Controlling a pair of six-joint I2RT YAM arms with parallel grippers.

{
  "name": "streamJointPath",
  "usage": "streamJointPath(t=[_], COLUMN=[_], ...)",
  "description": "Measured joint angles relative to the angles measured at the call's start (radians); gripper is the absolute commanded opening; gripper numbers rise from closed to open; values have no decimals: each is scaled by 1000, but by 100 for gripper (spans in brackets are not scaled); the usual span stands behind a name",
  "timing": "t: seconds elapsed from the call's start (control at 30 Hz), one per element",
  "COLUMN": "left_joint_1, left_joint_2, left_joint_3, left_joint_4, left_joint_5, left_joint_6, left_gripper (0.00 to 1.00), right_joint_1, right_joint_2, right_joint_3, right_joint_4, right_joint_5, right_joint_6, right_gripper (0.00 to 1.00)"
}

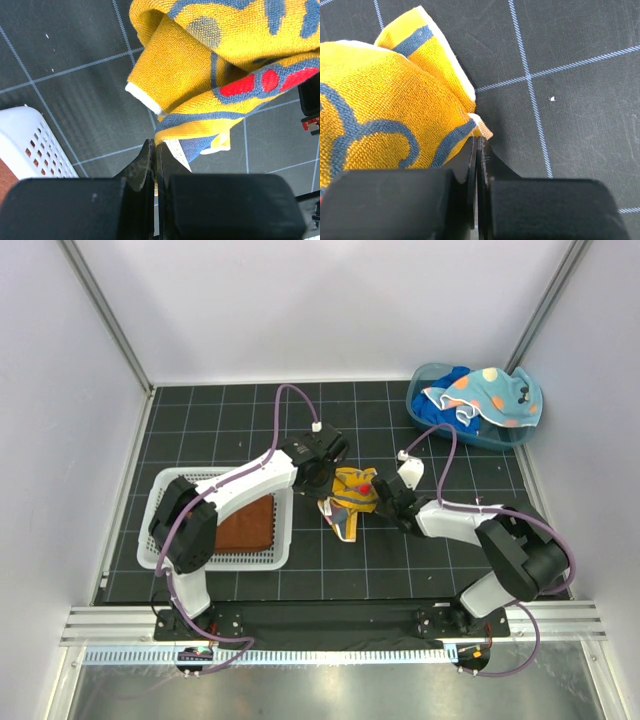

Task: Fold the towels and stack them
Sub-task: Flatten out the crumpled towel

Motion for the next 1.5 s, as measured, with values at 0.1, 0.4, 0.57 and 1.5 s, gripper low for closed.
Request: streamJointPath(t=[0.1,0.4,0.57,1.5], left_joint_1=[-6,-64,-128,-242], left_joint_2=[-5,-48,-89,-137], left_joint_3=[0,14,10,-284], left_joint_4=[-2,-30,-29,45], left_joint_5=[-2,-26,-34,-132], left_joint_6=[8,39,44,-50], left_gripper=[0,0,0,0], right_joint_1=[0,0,0,0], right_joint_2=[-13,-281,-444,-197], right_joint_3=[1,49,69,-82], right_joint_4=[-24,-256,-320,-179], right_joint_5=[-2,14,28,-101], right_joint_6=[-8,-54,-72,-86], right_gripper=[1,1,7,45])
